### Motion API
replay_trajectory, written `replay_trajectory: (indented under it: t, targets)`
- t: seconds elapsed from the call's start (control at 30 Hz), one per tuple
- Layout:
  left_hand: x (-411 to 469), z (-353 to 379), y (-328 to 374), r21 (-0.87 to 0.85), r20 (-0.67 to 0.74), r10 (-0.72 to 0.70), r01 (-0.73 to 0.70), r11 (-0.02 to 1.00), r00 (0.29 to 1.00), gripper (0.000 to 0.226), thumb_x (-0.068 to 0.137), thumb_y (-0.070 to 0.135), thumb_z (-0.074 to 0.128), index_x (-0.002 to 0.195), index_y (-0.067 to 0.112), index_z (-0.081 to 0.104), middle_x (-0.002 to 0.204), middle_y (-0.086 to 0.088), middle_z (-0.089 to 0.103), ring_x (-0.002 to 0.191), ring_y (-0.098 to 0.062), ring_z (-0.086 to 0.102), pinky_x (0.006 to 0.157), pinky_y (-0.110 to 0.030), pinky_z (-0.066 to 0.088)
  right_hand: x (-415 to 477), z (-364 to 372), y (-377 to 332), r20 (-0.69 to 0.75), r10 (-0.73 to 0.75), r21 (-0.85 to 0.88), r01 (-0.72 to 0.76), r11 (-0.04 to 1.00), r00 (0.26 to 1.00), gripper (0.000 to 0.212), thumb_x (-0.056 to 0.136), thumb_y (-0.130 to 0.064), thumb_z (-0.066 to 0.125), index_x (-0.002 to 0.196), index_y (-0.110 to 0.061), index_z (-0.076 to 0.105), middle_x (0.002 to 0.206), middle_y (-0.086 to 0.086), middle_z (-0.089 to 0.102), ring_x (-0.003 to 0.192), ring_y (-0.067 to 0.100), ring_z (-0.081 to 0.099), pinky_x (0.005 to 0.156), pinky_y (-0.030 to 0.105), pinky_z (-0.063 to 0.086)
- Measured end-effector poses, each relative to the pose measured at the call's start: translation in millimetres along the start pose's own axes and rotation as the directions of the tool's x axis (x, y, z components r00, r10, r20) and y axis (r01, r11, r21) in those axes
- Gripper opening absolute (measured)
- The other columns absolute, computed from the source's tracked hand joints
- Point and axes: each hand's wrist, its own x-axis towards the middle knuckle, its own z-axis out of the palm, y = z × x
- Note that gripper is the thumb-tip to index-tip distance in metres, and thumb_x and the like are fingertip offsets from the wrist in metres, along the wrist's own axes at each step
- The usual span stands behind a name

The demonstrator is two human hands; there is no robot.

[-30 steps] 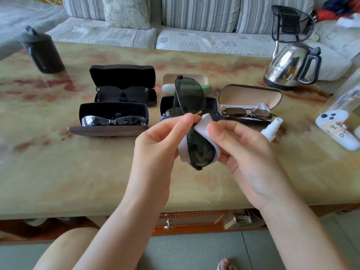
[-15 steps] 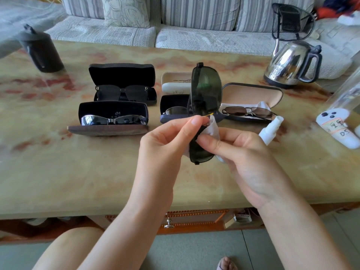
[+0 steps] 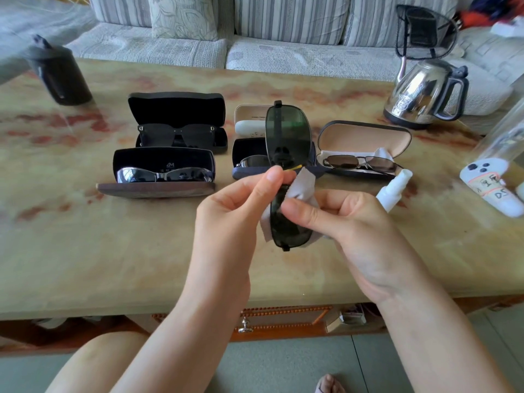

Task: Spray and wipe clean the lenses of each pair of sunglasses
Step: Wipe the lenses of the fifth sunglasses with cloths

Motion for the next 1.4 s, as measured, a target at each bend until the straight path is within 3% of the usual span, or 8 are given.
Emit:
replay_trajectory:
  t: [0.2, 0.3, 0.43, 0.57, 0.77, 0.97, 1.23, 1.4]
  targets:
    - [0, 0, -1, 0.025, -0.014, 0.015, -0.015, 1.0, 1.0, 0.025, 0.076, 0.037, 0.064, 0.082, 0.016, 0.077, 0.086, -0.007, 0.076, 0.094, -0.019, 0.071, 0.092, -0.03, 0.051, 1, 4, 0, -0.069, 0.001, 0.008, 0.0, 1.0, 0.998, 0.03, 0.062, -0.035, 0.082, 0.082, -0.013, 0.079, 0.086, 0.014, 0.076, 0.085, 0.02, 0.068, 0.085, 0.035, 0.047]
    - [-3, 4, -3, 0.051, 0.003, 0.054, -0.054, 0.997, 0.999, 0.025, 0.084, 0.031, 0.065, 0.064, 0.017, 0.069, 0.076, -0.017, 0.071, 0.092, -0.026, 0.07, 0.089, -0.027, 0.053, 2, 7, 2, -0.142, 0.018, 0.111, -0.003, 0.994, 0.99, 0.041, 0.061, -0.044, 0.08, 0.087, -0.012, 0.079, 0.092, 0.014, 0.076, 0.102, 0.029, 0.069, 0.103, 0.046, 0.047]
    - [-2, 4, -3, 0.029, -0.022, 0.046, -0.045, 0.999, 0.999, 0.024, 0.08, 0.033, 0.066, 0.062, 0.018, 0.07, 0.072, -0.008, 0.072, 0.086, -0.019, 0.07, 0.086, -0.025, 0.054, 1, 10, 3, -0.132, 0.005, 0.12, 0.011, 0.993, 0.991, 0.046, 0.063, -0.044, 0.077, 0.09, -0.007, 0.078, 0.094, 0.016, 0.075, 0.104, 0.033, 0.068, 0.103, 0.049, 0.047]
    - [0, -1, 1, 0.019, -0.056, 0.015, -0.014, 1.0, 0.998, 0.028, 0.075, 0.037, 0.065, 0.085, 0.015, 0.078, 0.089, -0.004, 0.077, 0.097, -0.016, 0.07, 0.096, -0.034, 0.05, -2, 10, 1, -0.053, -0.015, 0.021, 0.017, 1.0, 0.998, 0.036, 0.066, -0.038, 0.073, 0.086, -0.009, 0.078, 0.085, 0.011, 0.076, 0.082, 0.016, 0.069, 0.073, 0.022, 0.053]
    - [4, -4, 3, 0.001, -0.082, 0.022, -0.022, 1.0, 0.996, 0.032, 0.073, 0.04, 0.063, 0.086, 0.016, 0.078, 0.087, -0.005, 0.076, 0.095, -0.016, 0.068, 0.099, -0.034, 0.046, -5, 8, -1, -0.02, -0.004, 0.015, 0.004, 1.0, 1.0, 0.028, 0.063, -0.03, 0.075, 0.081, -0.009, 0.076, 0.08, 0.014, 0.075, 0.068, 0.01, 0.065, 0.059, 0.014, 0.047]
    - [-2, 6, -5, 0.015, -0.021, 0.016, -0.015, 1.0, 1.0, 0.024, 0.085, 0.028, 0.065, 0.089, 0.007, 0.076, 0.085, -0.008, 0.076, 0.087, -0.011, 0.071, 0.077, -0.014, 0.053, 2, 10, 4, -0.157, -0.012, 0.108, 0.03, 0.994, 0.987, 0.043, 0.061, -0.039, 0.075, 0.087, -0.006, 0.078, 0.088, 0.015, 0.076, 0.099, 0.033, 0.069, 0.1, 0.048, 0.05]
    - [0, 1, -1, 0.013, -0.057, -0.006, 0.007, 1.0, 0.998, 0.027, 0.073, 0.034, 0.066, 0.085, 0.014, 0.078, 0.084, -0.004, 0.076, 0.088, -0.014, 0.071, 0.082, -0.024, 0.054, -4, 11, -2, -0.052, -0.026, 0.016, 0.027, 1.0, 0.998, 0.024, 0.067, -0.033, 0.071, 0.077, -0.012, 0.077, 0.073, 0.004, 0.074, 0.066, 0.009, 0.065, 0.06, 0.014, 0.048]
    - [3, -2, 0, 0.032, -0.058, -0.021, 0.023, 0.999, 0.998, 0.03, 0.067, 0.038, 0.064, 0.081, 0.015, 0.078, 0.084, -0.003, 0.076, 0.092, -0.015, 0.07, 0.089, -0.03, 0.051, -4, 6, -1, -0.003, -0.001, -0.002, 0.001, 1.0, 1.0, 0.022, 0.066, -0.031, 0.073, 0.078, -0.013, 0.078, 0.074, 0.006, 0.075, 0.068, 0.011, 0.064, 0.065, 0.015, 0.048]
